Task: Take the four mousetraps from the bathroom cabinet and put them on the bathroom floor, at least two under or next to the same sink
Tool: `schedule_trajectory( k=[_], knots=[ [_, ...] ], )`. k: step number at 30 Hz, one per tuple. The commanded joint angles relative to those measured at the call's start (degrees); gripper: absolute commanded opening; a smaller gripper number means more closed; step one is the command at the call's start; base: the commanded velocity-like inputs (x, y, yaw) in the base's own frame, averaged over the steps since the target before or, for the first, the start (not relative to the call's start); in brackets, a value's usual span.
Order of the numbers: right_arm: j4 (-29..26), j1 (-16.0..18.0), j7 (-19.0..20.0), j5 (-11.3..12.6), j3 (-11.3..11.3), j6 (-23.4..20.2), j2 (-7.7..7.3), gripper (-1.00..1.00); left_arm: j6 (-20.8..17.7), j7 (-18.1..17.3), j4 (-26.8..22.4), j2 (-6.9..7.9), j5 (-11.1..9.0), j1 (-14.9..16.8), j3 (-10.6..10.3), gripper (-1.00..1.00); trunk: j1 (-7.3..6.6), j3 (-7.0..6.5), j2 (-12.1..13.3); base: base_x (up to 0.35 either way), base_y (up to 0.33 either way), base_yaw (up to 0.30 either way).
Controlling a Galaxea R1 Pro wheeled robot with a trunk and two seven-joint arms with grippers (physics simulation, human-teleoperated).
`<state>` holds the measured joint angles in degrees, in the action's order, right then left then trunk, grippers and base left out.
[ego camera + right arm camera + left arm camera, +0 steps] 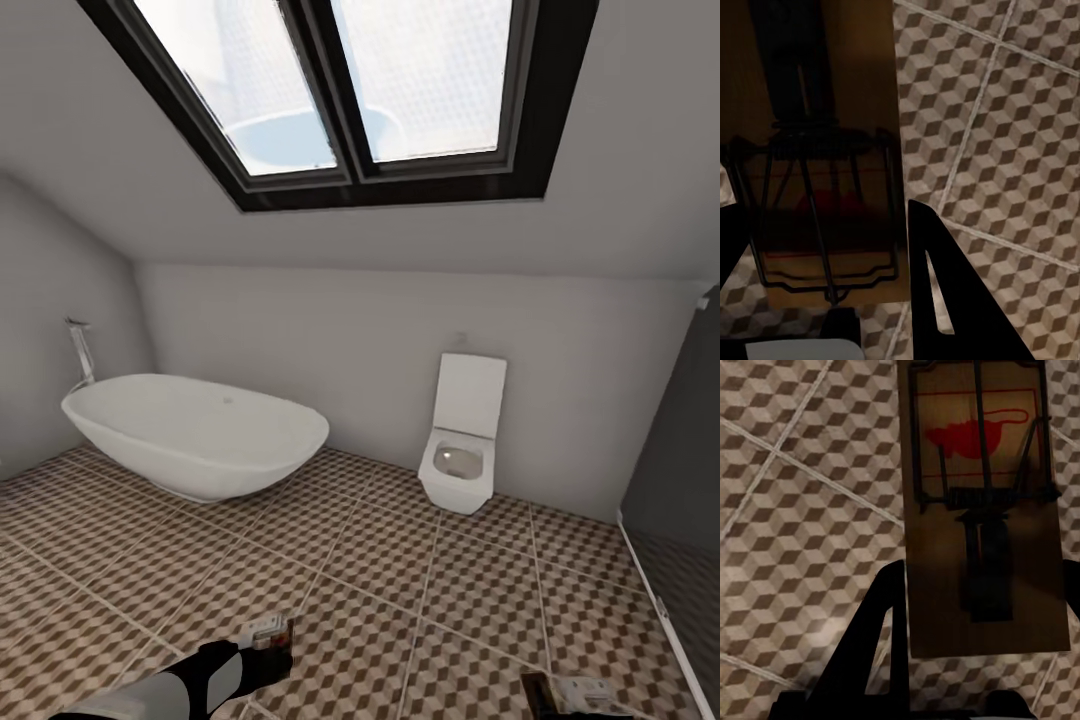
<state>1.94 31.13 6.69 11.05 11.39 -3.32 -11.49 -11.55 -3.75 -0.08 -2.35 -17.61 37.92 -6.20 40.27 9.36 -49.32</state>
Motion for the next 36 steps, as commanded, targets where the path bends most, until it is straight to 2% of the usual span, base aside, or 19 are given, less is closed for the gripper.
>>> schedule_trajectory(
  k=[1,27,36],
  knots=[
    [0.1,0.1,0.3,0.8,0.5,-0.1,-0.02,-1.0,-0.2,0.0,0.0,-0.01,-0.5,0.1,-0.5,-1.0,0.01,0.06,-0.1,0.0,0.0,0.285],
    [0.1,0.1,0.3,0.8,0.5,-0.1,-0.02,-1.0,-0.2,0.0,0.0,-0.02,-0.5,0.1,-0.5,-1.0,0.01,-0.68,-0.1,0.0,0.0,0.285],
    [0.1,0.1,0.3,0.8,0.5,-0.1,0.5,-1.0,-0.2,0.1,0.0,-0.02,-0.5,0.1,-0.5,-1.0,0.01,-0.93,-0.1,0.0,0.0,0.285]
  ],
)
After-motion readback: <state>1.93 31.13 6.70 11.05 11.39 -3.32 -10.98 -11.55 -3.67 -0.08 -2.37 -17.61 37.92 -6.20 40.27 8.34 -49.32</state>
